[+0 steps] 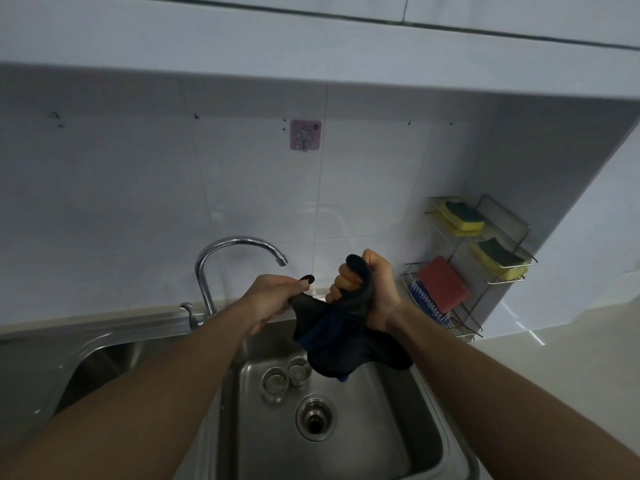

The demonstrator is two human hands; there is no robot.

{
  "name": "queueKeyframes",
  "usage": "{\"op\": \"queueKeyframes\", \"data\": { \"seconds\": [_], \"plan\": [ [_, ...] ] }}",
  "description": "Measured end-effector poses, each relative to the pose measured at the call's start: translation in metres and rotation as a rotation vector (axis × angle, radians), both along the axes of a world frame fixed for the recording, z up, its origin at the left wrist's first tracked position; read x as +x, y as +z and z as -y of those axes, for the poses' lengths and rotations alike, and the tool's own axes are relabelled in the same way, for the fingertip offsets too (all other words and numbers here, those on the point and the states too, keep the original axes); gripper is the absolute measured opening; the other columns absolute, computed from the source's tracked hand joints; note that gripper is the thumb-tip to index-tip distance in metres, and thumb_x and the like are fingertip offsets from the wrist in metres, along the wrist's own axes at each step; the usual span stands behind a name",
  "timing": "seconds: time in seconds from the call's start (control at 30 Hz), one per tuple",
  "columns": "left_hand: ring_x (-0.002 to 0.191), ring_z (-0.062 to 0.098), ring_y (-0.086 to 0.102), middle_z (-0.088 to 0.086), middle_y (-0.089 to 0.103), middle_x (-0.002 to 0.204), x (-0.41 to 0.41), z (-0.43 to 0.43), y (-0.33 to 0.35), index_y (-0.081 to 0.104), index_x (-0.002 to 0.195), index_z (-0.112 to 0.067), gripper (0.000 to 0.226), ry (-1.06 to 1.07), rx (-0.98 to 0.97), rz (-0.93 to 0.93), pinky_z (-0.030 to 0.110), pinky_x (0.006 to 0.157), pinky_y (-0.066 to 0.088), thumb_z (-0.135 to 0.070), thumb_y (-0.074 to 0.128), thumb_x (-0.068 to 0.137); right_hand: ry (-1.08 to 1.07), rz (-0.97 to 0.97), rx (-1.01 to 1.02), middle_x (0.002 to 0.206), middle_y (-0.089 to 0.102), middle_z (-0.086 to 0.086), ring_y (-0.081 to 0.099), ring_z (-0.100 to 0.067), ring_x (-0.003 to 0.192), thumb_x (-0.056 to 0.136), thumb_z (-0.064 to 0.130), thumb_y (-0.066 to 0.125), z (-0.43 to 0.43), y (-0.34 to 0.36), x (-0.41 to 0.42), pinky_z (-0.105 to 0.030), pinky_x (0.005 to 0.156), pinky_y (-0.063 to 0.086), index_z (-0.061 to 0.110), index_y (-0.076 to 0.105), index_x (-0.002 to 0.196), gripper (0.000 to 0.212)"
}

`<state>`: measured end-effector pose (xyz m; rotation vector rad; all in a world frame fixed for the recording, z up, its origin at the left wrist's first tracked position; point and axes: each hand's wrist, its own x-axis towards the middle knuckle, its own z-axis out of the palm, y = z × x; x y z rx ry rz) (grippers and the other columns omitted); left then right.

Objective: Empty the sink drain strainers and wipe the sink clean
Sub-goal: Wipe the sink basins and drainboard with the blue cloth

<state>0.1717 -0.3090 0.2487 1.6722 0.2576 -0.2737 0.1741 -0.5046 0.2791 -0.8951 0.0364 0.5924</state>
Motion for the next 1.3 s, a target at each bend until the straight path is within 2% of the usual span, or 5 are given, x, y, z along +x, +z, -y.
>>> {"op": "queueKeyframes", "data": {
  "seconds": [0.3,0.53,0.7,1.0,1.3],
  "plan": [
    [0.084,0.016,0.069,0.006,0.076,0.092,0.014,-0.012,0.016,0.079,0.092,-0.01,0.014,0.072,-0.038,0.188,0.027,0.082,0.055,-0.022,0.076,0.085,0.05,0.079,-0.616,0.061,0.049,-0.002,0.05,-0.017,0.057,0.061,0.049,0.066,0.042,-0.033,0.006,-0.03,0.06,0.041,0.02,0.054,0.055,0.032],
    [0.08,0.016,0.074,0.009,0.077,0.091,0.017,0.015,0.04,0.08,0.095,-0.011,0.015,-0.11,-0.062,0.268,0.022,0.071,0.059,-0.023,0.076,0.086,0.111,0.449,-1.057,0.089,0.073,0.004,0.074,-0.018,0.072,0.079,0.057,0.074,0.028,-0.031,0.0,-0.032,0.066,0.059,0.036,0.063,0.117,0.044],
    [0.086,0.012,0.074,-0.001,0.079,0.089,0.014,0.035,0.045,0.079,0.091,-0.027,0.011,-0.298,0.084,0.307,0.02,0.081,0.058,-0.024,0.069,0.092,0.194,0.659,-1.177,0.073,0.064,-0.017,0.055,-0.018,0.069,0.084,0.028,0.075,0.022,-0.004,0.006,-0.039,0.074,0.048,0.011,0.075,0.072,0.021],
    [0.072,0.005,0.072,-0.005,0.077,0.082,0.023,0.022,0.075,0.078,0.091,-0.02,0.015,-0.028,-0.031,0.424,0.009,0.057,0.05,-0.017,0.065,0.095,-0.009,0.466,-0.807,0.099,0.076,-0.011,0.074,-0.021,0.094,0.093,0.021,0.066,0.009,0.011,0.013,-0.044,0.09,0.058,0.006,0.071,0.101,0.018],
    [0.08,0.019,0.075,0.002,0.077,0.081,0.043,0.014,0.096,0.073,0.09,-0.015,0.006,0.034,-0.125,0.444,0.031,0.075,0.06,-0.02,0.076,0.086,-0.137,0.529,-0.638,0.1,0.077,-0.008,0.074,-0.025,0.094,0.096,0.038,0.062,-0.012,0.048,0.031,-0.037,0.087,0.057,0.018,0.07,0.108,0.025]
  ]
}}
